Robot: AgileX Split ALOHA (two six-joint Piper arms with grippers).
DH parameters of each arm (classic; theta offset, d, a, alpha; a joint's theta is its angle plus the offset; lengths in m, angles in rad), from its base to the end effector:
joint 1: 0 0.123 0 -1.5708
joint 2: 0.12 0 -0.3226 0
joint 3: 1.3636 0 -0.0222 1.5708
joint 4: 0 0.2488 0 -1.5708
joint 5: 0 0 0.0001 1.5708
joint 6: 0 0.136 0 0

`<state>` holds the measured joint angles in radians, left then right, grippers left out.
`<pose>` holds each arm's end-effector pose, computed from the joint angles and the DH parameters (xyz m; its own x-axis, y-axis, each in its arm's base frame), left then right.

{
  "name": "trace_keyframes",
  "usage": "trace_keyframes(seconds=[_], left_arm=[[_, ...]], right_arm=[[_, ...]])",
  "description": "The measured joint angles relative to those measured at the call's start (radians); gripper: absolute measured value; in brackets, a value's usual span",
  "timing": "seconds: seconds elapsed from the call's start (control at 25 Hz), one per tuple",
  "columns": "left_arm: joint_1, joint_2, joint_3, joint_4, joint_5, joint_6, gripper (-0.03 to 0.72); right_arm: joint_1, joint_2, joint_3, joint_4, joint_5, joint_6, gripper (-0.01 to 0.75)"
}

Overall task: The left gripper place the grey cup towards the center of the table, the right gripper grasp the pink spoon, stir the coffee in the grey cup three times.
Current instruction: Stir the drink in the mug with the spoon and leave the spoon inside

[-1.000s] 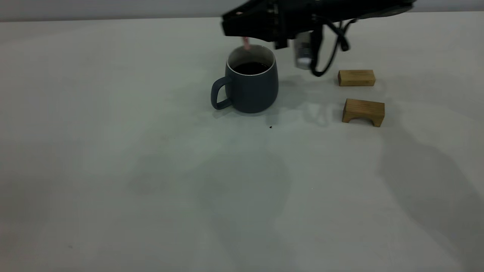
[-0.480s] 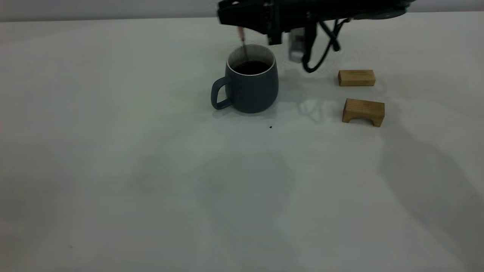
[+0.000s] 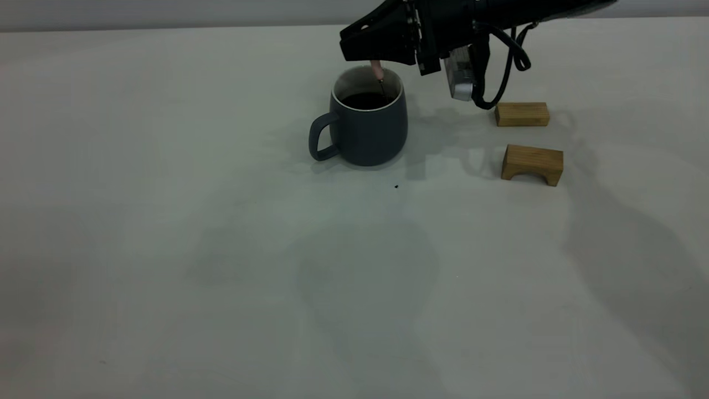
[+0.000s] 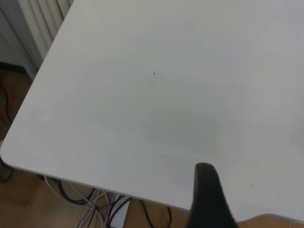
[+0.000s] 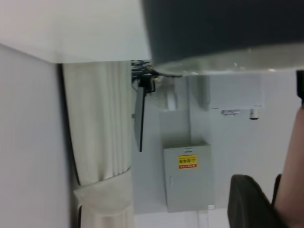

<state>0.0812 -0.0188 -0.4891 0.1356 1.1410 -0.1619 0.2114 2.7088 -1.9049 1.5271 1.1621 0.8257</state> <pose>-0.0131 0.0157 0.2437 -0.4922 -0.1445 -0.8584 -0.2384 0.9708 -0.0268 0.5079 0.2366 0.0360 -0.0578 0.2958 0.9535 0.9955 -0.0545 0.0773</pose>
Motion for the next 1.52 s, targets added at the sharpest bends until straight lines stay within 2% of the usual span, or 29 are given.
trace_keyframes(seconds=[0.32,0.48,0.64,0.96,1.28,1.52], left_arm=[[0.000,0.000,0.000,0.000,0.000,0.000,0.567],[0.000,0.000,0.000,0.000,0.000,0.000,0.567],[0.000,0.000,0.000,0.000,0.000,0.000,0.567],[0.000,0.000,0.000,0.000,0.000,0.000,0.567],[0.000,0.000,0.000,0.000,0.000,0.000,0.567],[0.000,0.000,0.000,0.000,0.000,0.000,0.567]], right_arm=[[0.078,-0.001,0.000,0.166,0.000,-0.021,0.124],[0.074,-0.001,0.000,0.210,-0.027,-0.149,0.124],[0.044,-0.001,0.000,0.213,-0.067,-0.198,0.124],[-0.019,-0.001,0.000,0.111,-0.007,-0.172,0.124],[-0.020,-0.004,0.000,-0.059,0.009,-0.140,0.124],[-0.020,-0.018,0.000,-0.091,0.010,-0.140,0.128]])
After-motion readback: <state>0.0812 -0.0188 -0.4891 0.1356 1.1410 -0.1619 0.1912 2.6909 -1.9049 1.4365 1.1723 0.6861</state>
